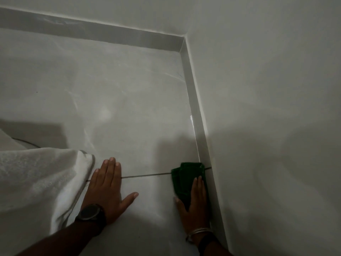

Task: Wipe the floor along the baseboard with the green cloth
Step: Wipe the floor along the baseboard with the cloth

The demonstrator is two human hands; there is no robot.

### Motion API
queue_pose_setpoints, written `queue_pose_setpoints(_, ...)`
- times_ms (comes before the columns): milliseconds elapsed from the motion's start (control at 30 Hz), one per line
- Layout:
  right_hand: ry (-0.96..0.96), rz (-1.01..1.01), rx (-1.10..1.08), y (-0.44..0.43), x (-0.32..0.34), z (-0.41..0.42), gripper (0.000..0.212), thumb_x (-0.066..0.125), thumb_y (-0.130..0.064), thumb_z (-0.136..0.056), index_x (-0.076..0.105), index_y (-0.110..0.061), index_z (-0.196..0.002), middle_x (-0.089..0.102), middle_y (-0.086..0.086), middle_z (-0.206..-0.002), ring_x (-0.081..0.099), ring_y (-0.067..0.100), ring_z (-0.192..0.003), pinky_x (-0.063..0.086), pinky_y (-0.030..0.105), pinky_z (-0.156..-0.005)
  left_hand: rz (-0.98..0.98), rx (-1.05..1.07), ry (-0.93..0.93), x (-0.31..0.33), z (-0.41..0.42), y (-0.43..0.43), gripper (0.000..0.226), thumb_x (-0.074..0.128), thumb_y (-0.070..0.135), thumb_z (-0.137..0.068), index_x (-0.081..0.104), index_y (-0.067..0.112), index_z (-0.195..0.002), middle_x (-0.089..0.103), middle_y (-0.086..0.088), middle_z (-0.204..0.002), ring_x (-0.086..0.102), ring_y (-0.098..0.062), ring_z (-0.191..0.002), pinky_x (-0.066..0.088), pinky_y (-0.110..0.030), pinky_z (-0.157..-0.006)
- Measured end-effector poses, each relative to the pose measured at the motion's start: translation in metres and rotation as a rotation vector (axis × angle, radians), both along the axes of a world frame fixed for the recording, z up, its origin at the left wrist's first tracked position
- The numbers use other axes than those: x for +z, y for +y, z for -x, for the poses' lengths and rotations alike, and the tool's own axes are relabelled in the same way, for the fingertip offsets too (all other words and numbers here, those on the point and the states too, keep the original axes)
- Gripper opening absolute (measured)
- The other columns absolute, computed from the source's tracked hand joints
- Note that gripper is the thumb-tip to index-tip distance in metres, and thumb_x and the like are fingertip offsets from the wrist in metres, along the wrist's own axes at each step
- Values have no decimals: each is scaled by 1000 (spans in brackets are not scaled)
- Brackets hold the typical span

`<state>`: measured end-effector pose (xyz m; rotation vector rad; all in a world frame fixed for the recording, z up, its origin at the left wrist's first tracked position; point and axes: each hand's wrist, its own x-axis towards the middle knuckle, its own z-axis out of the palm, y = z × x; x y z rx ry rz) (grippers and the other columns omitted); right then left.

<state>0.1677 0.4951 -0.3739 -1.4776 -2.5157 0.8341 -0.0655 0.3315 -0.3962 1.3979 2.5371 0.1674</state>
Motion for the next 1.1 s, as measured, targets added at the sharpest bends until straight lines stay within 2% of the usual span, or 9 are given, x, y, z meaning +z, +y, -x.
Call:
queue_pose_setpoints(67,-42,-21,-12,1,-2,6,91,27,-74,-83,11,-13,-148,7,7,-156,8,21,-142,14,39,-116,-3,0,5,-1,0,-1,111,36,82,-86,26,-3,-157,21,-24,-165,18,-40,-153,0,-44,-124)
queue_pose_setpoints(167,-94,-50,-45,5,-2,18,84,37,-57,-82,20,-5,-146,21,16,-153,15,27,-138,16,38,-113,-5,-6,2,-2,0,-1,111,37,82,-86,26,-3,-157,20,-24,-166,16,-39,-154,0,-44,-124)
queue_pose_setpoints(233,-88,-58,-81,12,-1,35,81,39,-48,-80,26,1,-143,29,23,-149,19,29,-134,27,46,-111,-15,1,-2,-2,0,-1,111,37,82,-86,26,-3,-157,21,-24,-166,16,-39,-154,0,-43,-124)
queue_pose_setpoints(300,-75,-54,-107,24,1,54,78,44,-41,-83,22,1,-144,26,23,-151,18,31,-138,26,52,-110,-18,3,7,-1,0,-1,111,37,82,-86,27,-3,-156,23,-24,-165,17,-39,-153,-1,-43,-124)
queue_pose_setpoints(400,-104,7,-73,52,5,83,80,58,-27,-89,8,-4,-148,9,17,-157,9,33,-143,12,45,-115,-25,0,5,-3,0,-2,111,39,81,-86,27,-3,-156,22,-24,-165,17,-39,-153,0,-43,-124)
queue_pose_setpoints(533,-140,-22,-9,92,9,119,82,55,-30,-91,2,-4,-148,0,15,-158,2,30,-145,9,41,-117,-43,7,7,-5,0,-2,111,42,81,-84,29,-3,-155,22,-24,-165,18,-40,-153,1,-44,-124)
queue_pose_setpoints(733,-182,-77,70,136,13,164,92,57,-41,-88,1,2,-147,0,20,-157,1,32,-144,3,37,-118,-61,5,2,-10,1,-3,112,46,81,-82,34,-4,-153,26,-24,-164,21,-39,-152,1,-43,-124)
queue_pose_setpoints(967,-373,-91,37,169,24,205,92,56,-46,-88,1,-1,-148,4,14,-158,7,31,-142,22,44,-112,-99,12,12,-12,0,-3,111,47,80,-82,31,-3,-154,26,-23,-164,23,-39,-151,6,-46,-123)
queue_pose_setpoints(1100,-463,-30,14,183,31,230,93,60,-40,-86,2,2,-146,11,17,-154,12,33,-140,22,44,-112,-113,7,21,-14,-1,-3,112,51,78,-80,32,-4,-154,25,-23,-165,23,-39,-152,8,-47,-123)
